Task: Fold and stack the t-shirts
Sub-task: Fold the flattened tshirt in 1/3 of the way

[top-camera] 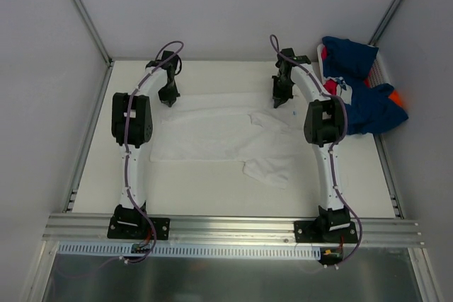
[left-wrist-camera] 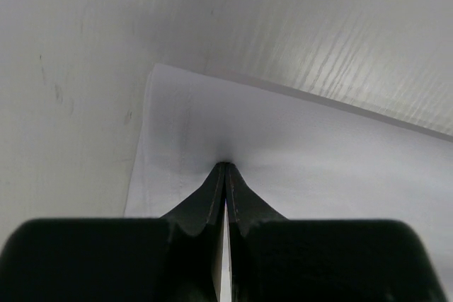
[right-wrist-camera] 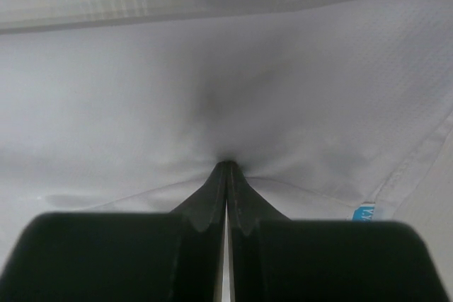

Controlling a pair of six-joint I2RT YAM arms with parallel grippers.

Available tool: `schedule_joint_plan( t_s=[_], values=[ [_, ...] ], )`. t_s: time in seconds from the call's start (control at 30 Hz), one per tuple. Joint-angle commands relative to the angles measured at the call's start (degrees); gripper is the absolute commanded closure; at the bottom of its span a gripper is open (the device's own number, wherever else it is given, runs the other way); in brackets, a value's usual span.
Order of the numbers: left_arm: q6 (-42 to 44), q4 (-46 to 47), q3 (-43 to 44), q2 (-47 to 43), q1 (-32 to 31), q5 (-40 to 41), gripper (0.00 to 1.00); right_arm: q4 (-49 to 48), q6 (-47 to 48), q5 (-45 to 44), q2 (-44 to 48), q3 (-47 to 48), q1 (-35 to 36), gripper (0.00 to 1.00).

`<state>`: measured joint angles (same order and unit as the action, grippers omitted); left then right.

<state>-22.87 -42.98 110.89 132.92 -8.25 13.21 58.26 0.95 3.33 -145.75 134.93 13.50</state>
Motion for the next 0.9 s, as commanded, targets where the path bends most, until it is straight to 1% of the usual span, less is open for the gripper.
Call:
schedule_joint_plan(
  t_s=[0.0,0.07,0.1,0.13,0.17,0.2,0.23,0.27,0.3,0.33,0.37,0.4,0.43,0.47,0.5,0.53,0.57,0.6,0.63,0.67,0.7,0.73,0.77,0.8,0.83,0.87],
  values=[
    [1.6,-3.2,6.9,3.4,0.6,-1.7,1.00,-0.8,1.8,4.3,-0.9,1.7,-1.1,1.00],
    [1.6,-3.1,8.3,3.4,0.6,0.2,1.00,-5.6,2.6,5.7,1.4,-1.0,-1.1,1.00],
    [1.6,-3.1,9.2,2.4,0.6,1.1,0.97,-7.6,2.8,6.7,2.6,-2.3,-1.1,0.99],
    [1.5,-2.9,9.7,1.5,0.6,2.2,0.93,-11.4,2.9,6.9,4.0,-3.7,-1.1,0.96],
    [1.4,-2.9,10.0,0.3,0.5,3.6,0.92,-13.0,3.1,7.1,7.2,-6.1,-1.1,0.93],
    [1.3,-2.2,10.0,-2.8,0.5,6.4,0.92,-14.6,3.3,6.9,9.0,-7.3,-1.1,0.89],
    [1.1,-1.8,9.8,-4.6,0.6,7.6,0.92,-17.9,3.5,6.7,11.0,-8.4,-1.2,0.87],
    [0.9,-0.2,8.9,-6.7,0.5,9.4,0.84,-19.0,3.6,6.3,14.9,-10.0,-1.2,0.82],
    [0.9,0.8,8.3,-11.0,0.4,9.9,0.84,-20.5,4.1,6.1,16.8,-10.4,-1.1,0.81],
    [1.0,1.7,7.7,-13.3,0.4,10.2,0.79,-21.0,4.2,6.2,18.7,-10.6,-1.2,0.77],
    [1.4,2.4,7.1,-17.3,0.2,10.6,0.75,-20.9,4.4,6.3,22.7,-10.8,-1.0,0.72],
    [1.4,2.4,6.4,-19.6,-0.1,11.2,0.71,-19.9,4.6,6.8,24.9,-11.0,-1.1,0.70],
    [1.4,2.4,5.4,-21.9,-0.5,11.9,0.67,-19.2,4.3,6.9,27.1,-11.7,-1.0,0.66],
    [1.3,2.4,1.7,-27.0,-1.6,13.4,0.62,-18.5,3.6,6.0,32.3,-14.5,-0.8,0.63],
    [0.7,2.3,-0.8,-29.7,-2.2,13.9,0.60,-18.2,3.0,5.8,35.2,-17.0,-0.7,0.62],
    [-0.8,2.3,-7.5,-32.4,-2.6,13.5,0.58,-18.3,1.3,5.5,38.3,-19.9,-0.5,0.59],
    [-1.7,2.3,-11.0,-37.7,-3.5,12.3,0.57,-17.8,0.2,5.2,43.9,-26.4,0.0,0.59],
    [-2.6,2.3,-15.0,-40.3,-4.0,11.8,0.57,-17.7,-0.6,5.2,46.5,-29.7,0.2,0.59],
    [-4.2,2.4,-22.6,-44.9,-4.6,11.5,0.56,-17.7,-0.9,5.1,49.0,-33.0,0.7,0.58],
    [-5.1,2.3,-26.1,-46.7,-5.5,11.3,0.52,-17.7,-0.8,4.1,53.7,-39.7,2.0,0.58],
    [-5.9,2.4,-29.7,-48.6,-6.1,10.3,0.50,-17.8,-2.1,2.8,56.0,-43.1,2.8,0.57],
    [-7.4,2.5,-36.0,-51.7,-6.6,10.1,0.50,-18.3,-2.8,0.3,58.2,-46.6,5.0,0.53],
    [-8.1,2.6,-38.8,-53.0,-7.4,10.5,0.46,-18.9,-3.1,-0.6,60.0,-49.8,6.3,0.51],
    [-8.6,2.6,-41.4,-54.2,-9.1,11.7,0.44,-18.9,-3.8,-1.7,63.5,-55.6,7.4,0.51],
    [-9.8,2.6,-45.8,-56.4,-10.0,12.2,0.40,-18.9,-5.7,-4.7,65.0,-58.5,9.9,0.48],
    [-10.4,2.8,-47.8,-57.3,-10.9,12.3,0.37,-19.5,-6.6,-5.8,66.5,-61.3,11.3,0.47]
  ],
)
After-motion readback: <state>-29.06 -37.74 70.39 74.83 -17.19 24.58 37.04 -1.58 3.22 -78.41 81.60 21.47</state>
